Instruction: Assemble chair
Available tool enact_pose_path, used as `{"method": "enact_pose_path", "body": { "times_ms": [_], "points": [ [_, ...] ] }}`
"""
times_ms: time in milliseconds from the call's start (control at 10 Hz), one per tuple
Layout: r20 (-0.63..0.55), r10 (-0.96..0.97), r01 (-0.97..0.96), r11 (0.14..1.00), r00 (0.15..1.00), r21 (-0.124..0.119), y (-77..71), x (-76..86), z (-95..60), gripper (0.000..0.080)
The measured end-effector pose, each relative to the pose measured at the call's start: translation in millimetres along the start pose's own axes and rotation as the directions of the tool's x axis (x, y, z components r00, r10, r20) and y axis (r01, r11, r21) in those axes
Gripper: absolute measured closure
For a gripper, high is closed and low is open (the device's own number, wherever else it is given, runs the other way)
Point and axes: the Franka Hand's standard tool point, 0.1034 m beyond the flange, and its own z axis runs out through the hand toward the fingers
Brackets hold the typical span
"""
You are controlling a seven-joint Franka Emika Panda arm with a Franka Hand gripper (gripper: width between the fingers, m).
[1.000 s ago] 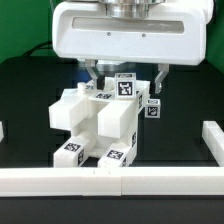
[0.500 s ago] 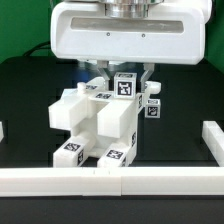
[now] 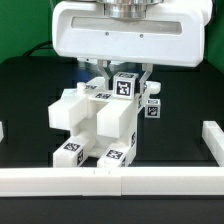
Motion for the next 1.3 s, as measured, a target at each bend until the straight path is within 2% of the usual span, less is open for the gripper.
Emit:
{"method": "enact_pose_path", "body": {
  "times_ms": [400,600,800,1300],
  "points": [
    [0.001,0.224,-0.224,0.975,0.975,0.001,-0.4,-0.2,0.1,0.053],
    [0.003,0.369,-0.369,0.929,0.929,0.004,-1.1,-0.5,0.1,0.053],
    [-0.005,0.45,-0.449,0.893,0.893,0.022,-1.0,0.1,1.1,0.053],
    [0.007,0.711,-0.711,0.702,0.703,0.029,-4.5,-0.9,1.1,0.0528]
  ]
}}
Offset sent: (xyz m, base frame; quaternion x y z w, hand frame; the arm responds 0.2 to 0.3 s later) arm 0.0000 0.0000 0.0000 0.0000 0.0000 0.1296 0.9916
